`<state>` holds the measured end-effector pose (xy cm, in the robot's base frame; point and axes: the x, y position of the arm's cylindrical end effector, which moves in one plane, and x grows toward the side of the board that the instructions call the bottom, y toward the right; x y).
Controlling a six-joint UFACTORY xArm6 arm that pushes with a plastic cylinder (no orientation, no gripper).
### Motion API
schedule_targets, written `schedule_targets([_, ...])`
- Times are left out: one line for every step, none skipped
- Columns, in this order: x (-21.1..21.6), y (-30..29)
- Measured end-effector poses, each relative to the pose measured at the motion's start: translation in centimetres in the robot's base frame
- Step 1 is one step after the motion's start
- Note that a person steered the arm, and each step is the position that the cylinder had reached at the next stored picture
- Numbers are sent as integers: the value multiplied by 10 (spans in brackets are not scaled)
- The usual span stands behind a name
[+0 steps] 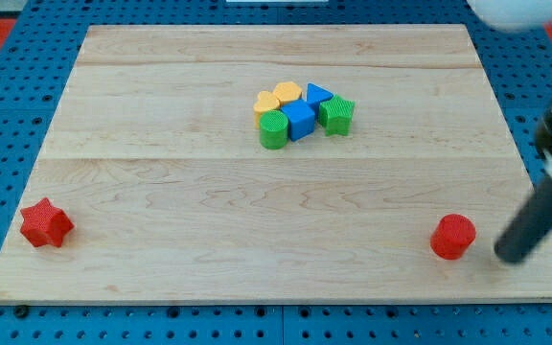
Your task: Move the red circle towards the group of blocks
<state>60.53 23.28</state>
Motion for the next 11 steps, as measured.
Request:
schedule_targets([1,-28])
schedule_targets([-35,-31])
schedule_targets([-66,-71])
schedule_targets([-92,-119])
schedule_targets([-123,-149])
schedule_targets([-115,-163])
schedule_targets([-105,-189])
schedule_targets([-125,-171])
schedule_targets([-152,-169])
schedule_targets([-138,-170])
schedule_targets([-113,-172])
